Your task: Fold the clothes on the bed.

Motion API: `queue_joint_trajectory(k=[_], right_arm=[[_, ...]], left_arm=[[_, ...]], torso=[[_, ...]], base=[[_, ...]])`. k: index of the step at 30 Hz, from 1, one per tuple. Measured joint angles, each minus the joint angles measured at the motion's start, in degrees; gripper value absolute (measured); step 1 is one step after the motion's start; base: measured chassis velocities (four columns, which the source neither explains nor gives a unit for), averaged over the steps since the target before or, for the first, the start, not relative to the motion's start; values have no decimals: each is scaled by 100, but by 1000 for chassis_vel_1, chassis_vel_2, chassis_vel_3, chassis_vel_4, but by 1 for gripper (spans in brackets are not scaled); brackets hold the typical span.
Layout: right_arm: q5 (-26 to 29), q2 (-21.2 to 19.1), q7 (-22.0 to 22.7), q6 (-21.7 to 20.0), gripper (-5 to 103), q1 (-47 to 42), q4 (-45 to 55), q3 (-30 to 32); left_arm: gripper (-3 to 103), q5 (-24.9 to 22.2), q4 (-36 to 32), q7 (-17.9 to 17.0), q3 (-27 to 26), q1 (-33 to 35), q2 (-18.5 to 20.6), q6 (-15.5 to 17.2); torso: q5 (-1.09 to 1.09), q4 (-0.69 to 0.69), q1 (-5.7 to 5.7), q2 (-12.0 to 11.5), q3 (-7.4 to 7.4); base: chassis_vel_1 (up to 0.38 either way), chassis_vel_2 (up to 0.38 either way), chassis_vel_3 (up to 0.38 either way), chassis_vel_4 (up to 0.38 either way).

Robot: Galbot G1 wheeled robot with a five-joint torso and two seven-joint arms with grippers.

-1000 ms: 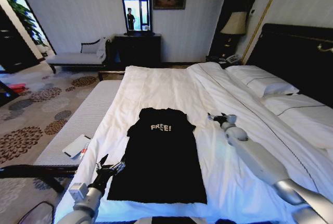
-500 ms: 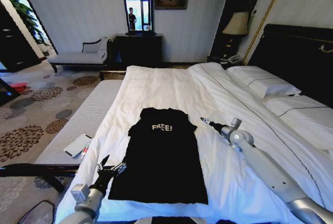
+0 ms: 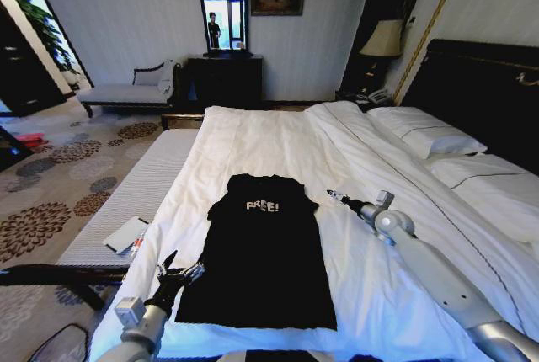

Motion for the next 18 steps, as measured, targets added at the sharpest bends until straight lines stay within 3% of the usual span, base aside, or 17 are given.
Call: queue_joint_trajectory(k=[18], right_arm=[[-19,-19,-6,15,100,-12,-8,18]], left_arm=[[100,-5,0,1,-2,0,0,-1]], torso=[[0,0,0,0,0]], base=[[0,0,0,0]])
